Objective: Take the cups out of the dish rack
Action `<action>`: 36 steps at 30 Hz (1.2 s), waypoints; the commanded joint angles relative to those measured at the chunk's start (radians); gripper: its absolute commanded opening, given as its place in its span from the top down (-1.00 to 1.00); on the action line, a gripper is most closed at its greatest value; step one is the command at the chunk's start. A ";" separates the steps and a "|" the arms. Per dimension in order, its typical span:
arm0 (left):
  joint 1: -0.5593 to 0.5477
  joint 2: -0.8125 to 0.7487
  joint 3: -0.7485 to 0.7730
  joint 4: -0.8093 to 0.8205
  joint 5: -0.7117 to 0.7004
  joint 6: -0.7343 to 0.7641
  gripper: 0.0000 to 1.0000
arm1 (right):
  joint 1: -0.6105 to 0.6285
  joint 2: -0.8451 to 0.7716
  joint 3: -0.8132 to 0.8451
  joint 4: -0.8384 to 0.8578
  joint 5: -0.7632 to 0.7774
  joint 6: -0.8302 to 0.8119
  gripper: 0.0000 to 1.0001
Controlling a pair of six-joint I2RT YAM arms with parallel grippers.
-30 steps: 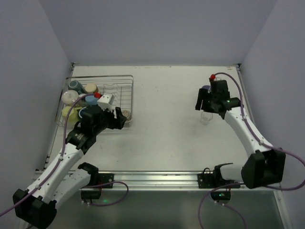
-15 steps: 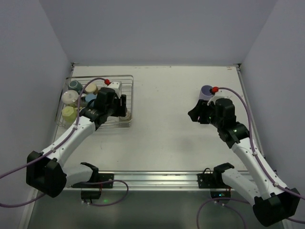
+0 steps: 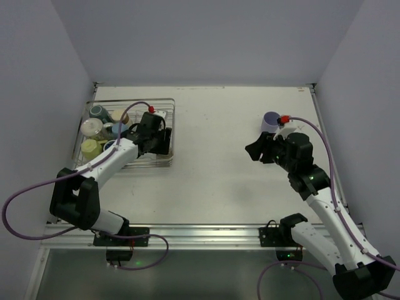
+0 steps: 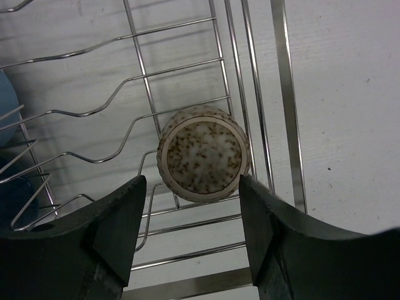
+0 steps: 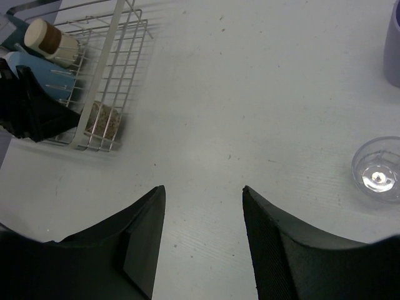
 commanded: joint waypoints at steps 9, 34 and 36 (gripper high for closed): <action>-0.005 0.102 0.052 -0.025 -0.037 0.021 -0.37 | 0.008 -0.022 -0.002 0.046 -0.045 0.015 -0.10; -0.005 0.115 0.075 -0.027 -0.128 -0.044 -0.67 | 0.016 -0.025 -0.026 0.087 -0.077 0.025 -0.09; -0.005 0.101 0.065 -0.032 -0.112 -0.053 -0.71 | 0.017 -0.024 -0.026 0.090 -0.080 0.027 -0.09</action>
